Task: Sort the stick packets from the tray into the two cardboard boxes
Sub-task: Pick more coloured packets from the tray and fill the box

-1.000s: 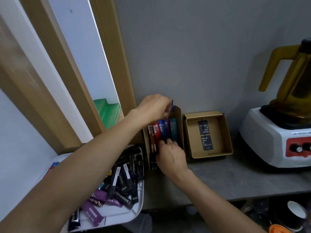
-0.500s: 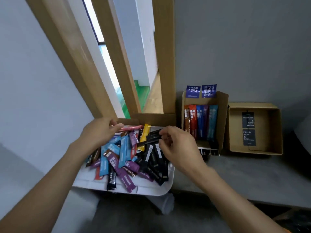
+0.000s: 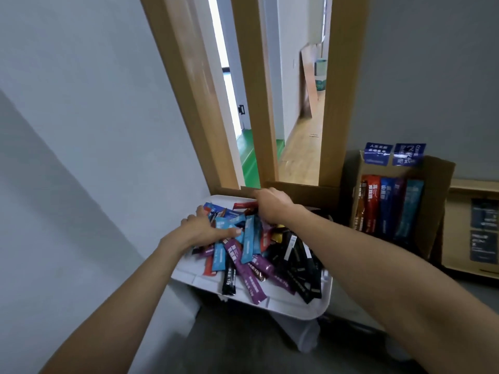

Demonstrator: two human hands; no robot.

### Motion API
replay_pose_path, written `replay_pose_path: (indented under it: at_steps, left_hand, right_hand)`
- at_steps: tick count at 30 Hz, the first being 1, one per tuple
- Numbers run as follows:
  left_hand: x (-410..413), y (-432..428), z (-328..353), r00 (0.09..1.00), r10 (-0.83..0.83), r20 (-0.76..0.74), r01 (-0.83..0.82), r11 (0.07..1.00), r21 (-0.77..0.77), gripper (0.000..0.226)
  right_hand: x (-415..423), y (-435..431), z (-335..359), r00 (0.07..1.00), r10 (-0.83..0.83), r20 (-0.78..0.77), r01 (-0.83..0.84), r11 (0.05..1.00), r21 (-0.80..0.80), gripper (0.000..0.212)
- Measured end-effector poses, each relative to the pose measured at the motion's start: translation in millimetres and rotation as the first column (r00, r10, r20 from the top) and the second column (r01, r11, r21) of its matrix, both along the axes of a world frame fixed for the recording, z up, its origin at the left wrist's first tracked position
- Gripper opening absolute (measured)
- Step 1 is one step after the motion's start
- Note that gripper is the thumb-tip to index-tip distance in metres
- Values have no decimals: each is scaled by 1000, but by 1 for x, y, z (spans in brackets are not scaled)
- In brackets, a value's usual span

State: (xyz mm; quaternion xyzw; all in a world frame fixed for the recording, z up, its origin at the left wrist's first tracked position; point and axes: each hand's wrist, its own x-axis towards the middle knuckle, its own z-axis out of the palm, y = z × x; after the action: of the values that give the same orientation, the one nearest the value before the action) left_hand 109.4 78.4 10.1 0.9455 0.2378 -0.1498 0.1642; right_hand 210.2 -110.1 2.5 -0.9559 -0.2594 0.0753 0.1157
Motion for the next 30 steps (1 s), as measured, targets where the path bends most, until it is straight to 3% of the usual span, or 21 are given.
replay_pose_path:
  at_steps: [6, 9, 12, 14, 16, 18, 20, 24, 30]
  left_hand:
    - [2, -12, -28, 992, 88, 88, -97, 990, 103, 152]
    - [-2, -15, -44, 975, 62, 211, -107, 973, 207, 135]
    - [-3, -11, -58, 933, 31, 358, -125, 962, 241, 112]
    - [-1, -8, -63, 910, 24, 413, -116, 973, 198, 97]
    - [1, -8, -63, 899, 27, 437, -103, 983, 152, 83]
    - [4, -9, -59, 899, 29, 436, -95, 987, 130, 70]
    - [6, -8, -58, 903, 29, 430, -87, 990, 116, 59]
    - [9, 3, -53, 882, 27, 471, -47, 998, 29, 37]
    - [18, 25, -32, 816, 57, 575, 17, 992, -122, 11]
  right_hand:
    - [18, 4, -22, 999, -10, 41, 3, 989, 149, 33]
    - [11, 4, -10, 991, -8, 132, -38, 940, 340, 23]
    - [0, 0, 13, 980, -111, 166, 3, 839, 544, 26]
    - [-4, -2, 25, 982, -183, 54, 132, 856, 501, 32]
    - [-8, -2, 27, 967, -237, -95, 254, 926, 280, 44]
    - [-12, -3, 22, 954, -246, -173, 260, 963, 65, 46]
    - [-17, -2, 12, 954, -236, -184, 239, 971, -6, 42]
    - [-20, 1, 2, 942, -277, -189, 297, 951, 90, 37]
    - [-15, -1, 3, 789, -337, -514, 520, 812, 265, 34]
